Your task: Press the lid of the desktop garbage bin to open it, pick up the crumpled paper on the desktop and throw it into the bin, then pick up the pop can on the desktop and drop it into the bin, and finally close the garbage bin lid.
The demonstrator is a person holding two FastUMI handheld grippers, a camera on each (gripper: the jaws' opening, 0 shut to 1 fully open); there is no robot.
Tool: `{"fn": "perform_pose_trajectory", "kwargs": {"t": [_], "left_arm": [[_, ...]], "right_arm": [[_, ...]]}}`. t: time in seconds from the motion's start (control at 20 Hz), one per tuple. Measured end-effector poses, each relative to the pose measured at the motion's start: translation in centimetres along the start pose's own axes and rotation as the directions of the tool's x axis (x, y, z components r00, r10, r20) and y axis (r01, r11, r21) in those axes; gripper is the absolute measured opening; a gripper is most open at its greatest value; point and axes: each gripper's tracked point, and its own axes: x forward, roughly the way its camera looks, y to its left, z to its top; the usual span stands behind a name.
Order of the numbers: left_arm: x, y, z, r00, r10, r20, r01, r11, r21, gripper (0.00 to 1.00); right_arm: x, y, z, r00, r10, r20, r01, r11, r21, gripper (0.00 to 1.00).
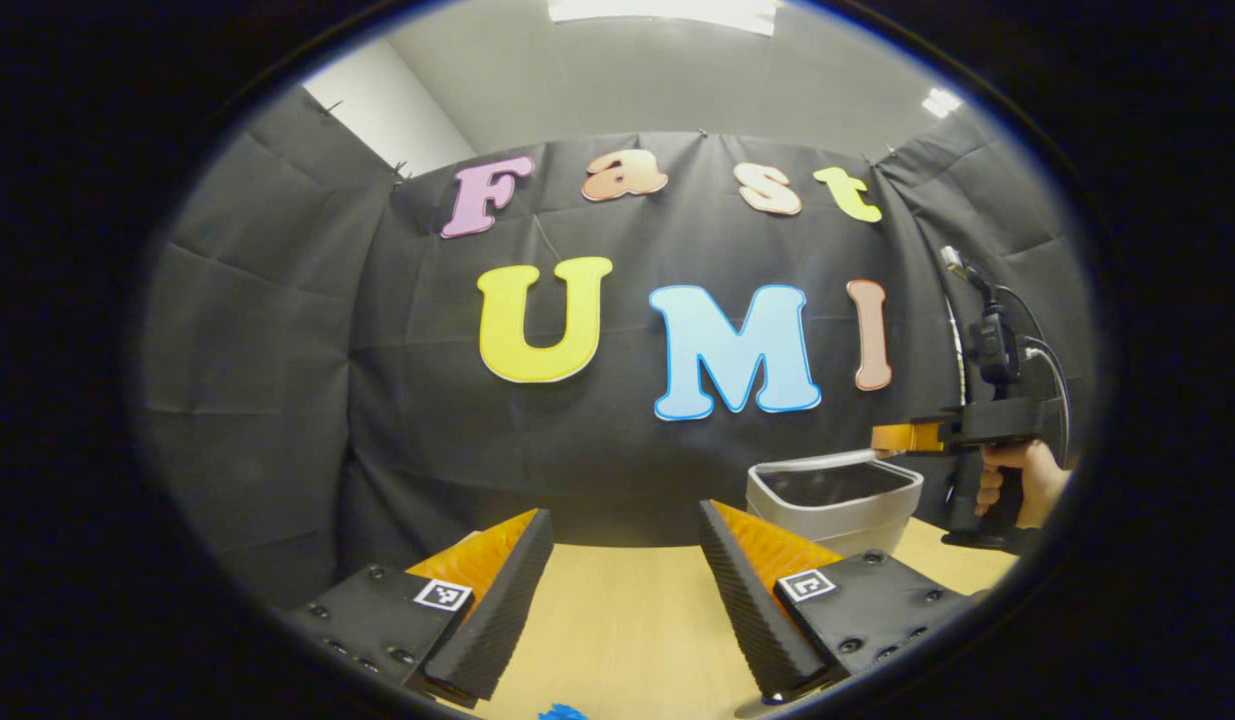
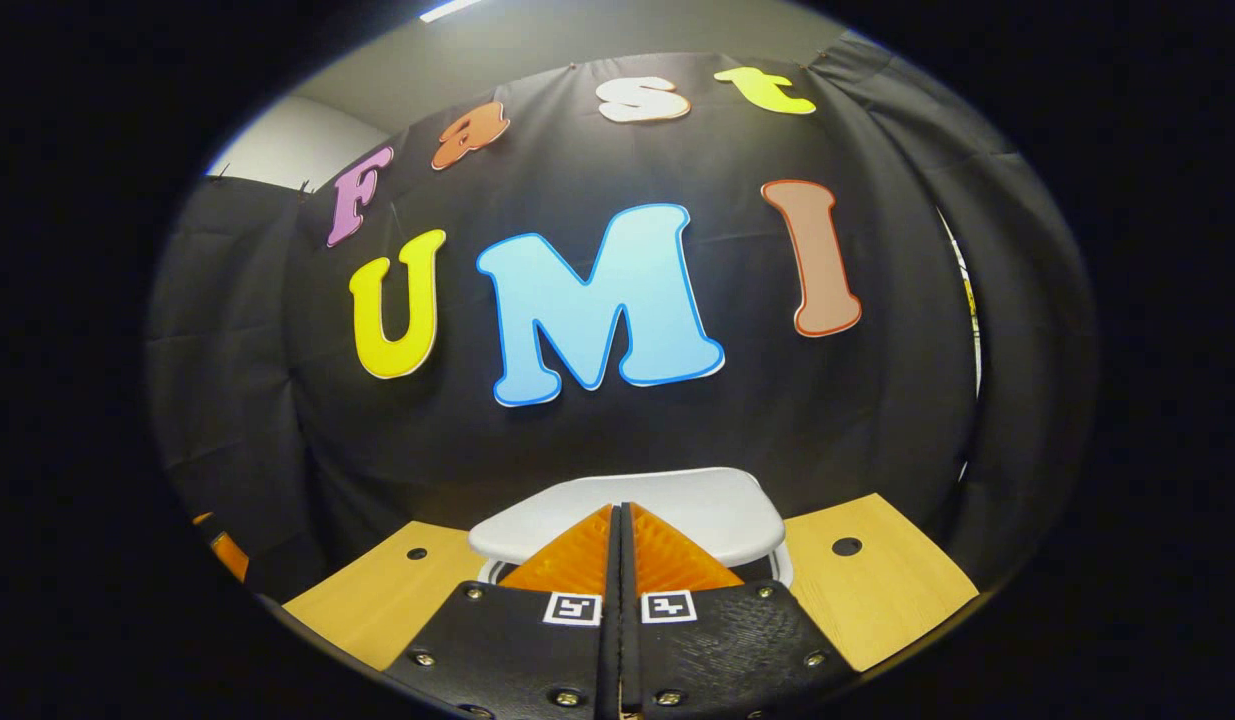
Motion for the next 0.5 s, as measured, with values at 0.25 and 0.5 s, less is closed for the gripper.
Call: {"fn": "perform_pose_trajectory", "kwargs": {"t": [0.25, 0.5], "left_arm": [[-0.7, 1.5, -0.2, 1.000, 0.030, -0.003, -0.030, 1.000, -0.008, 1.00], [-0.7, 2.5, -1.2, 0.999, 0.046, -0.027, -0.047, 0.998, -0.040, 0.95]], "right_arm": [[-0.9, 0.5, 2.2, 0.998, -0.003, 0.055, 0.004, 1.000, -0.016, 0.00], [-2.0, 0.5, 2.0, 0.999, -0.011, 0.051, 0.015, 0.997, -0.080, 0.00]]}}
